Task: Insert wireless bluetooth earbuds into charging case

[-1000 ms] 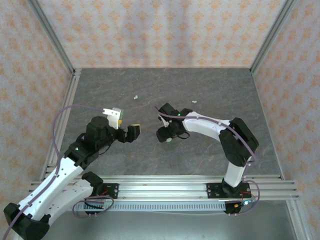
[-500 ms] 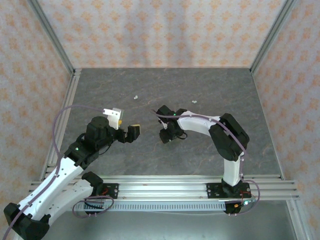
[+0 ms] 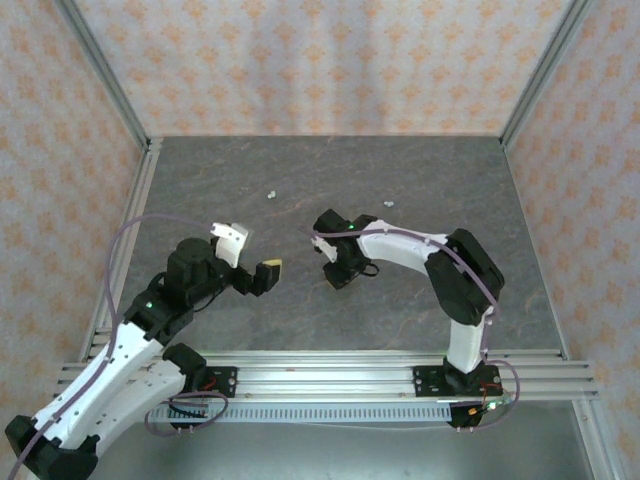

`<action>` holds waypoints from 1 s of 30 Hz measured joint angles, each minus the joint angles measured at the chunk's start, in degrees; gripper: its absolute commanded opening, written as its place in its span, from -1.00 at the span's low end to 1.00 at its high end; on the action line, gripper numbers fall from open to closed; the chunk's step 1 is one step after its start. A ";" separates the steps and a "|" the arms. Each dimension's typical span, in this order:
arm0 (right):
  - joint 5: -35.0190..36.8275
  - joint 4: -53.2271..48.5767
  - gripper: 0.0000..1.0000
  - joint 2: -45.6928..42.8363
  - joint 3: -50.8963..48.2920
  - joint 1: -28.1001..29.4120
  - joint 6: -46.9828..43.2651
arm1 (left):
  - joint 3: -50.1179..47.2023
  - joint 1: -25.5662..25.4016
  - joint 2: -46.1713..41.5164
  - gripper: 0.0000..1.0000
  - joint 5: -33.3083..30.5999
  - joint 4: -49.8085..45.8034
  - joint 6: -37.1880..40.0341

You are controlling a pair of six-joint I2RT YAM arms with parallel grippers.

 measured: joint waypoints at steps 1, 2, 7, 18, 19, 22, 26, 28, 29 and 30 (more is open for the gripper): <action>-0.59 -0.87 -0.63 -1.38 0.17 0.00 -1.40 | -0.07 0.02 -1.16 0.96 1.90 0.09 1.92; -1.16 -2.03 -0.61 -2.75 0.61 0.00 -2.75 | -0.15 0.02 -2.29 0.95 3.96 0.13 4.04; -4.72 -9.75 -0.58 -7.96 7.43 0.00 -9.31 | -0.15 0.00 -5.01 0.89 12.90 0.20 12.00; -15.04 -21.35 -0.57 -18.73 14.25 0.07 -16.50 | 1.36 0.00 1.62 0.72 25.68 1.01 17.00; -15.58 -21.46 -0.58 -19.87 14.25 0.07 -16.70 | 1.95 0.00 2.34 0.72 25.81 1.18 16.55; -16.74 -21.07 -0.58 -22.95 14.23 0.39 -16.72 | 3.43 0.00 4.28 0.70 25.73 2.19 13.99; -17.03 -19.69 -0.58 -25.73 14.23 1.68 -16.90 | 4.50 0.00 7.34 0.67 25.62 4.76 7.34; -16.94 -19.04 -0.58 -26.23 14.21 2.27 -16.96 | 5.22 0.00 9.05 0.66 25.42 5.60 3.69; -16.79 -18.51 -0.58 -26.36 14.21 2.60 -17.00 | 5.73 0.00 10.14 0.64 25.20 5.97 1.46; -16.68 -18.18 -0.58 -26.38 14.19 2.71 -17.16 | 6.08 0.00 10.88 0.63 24.87 6.32 -0.61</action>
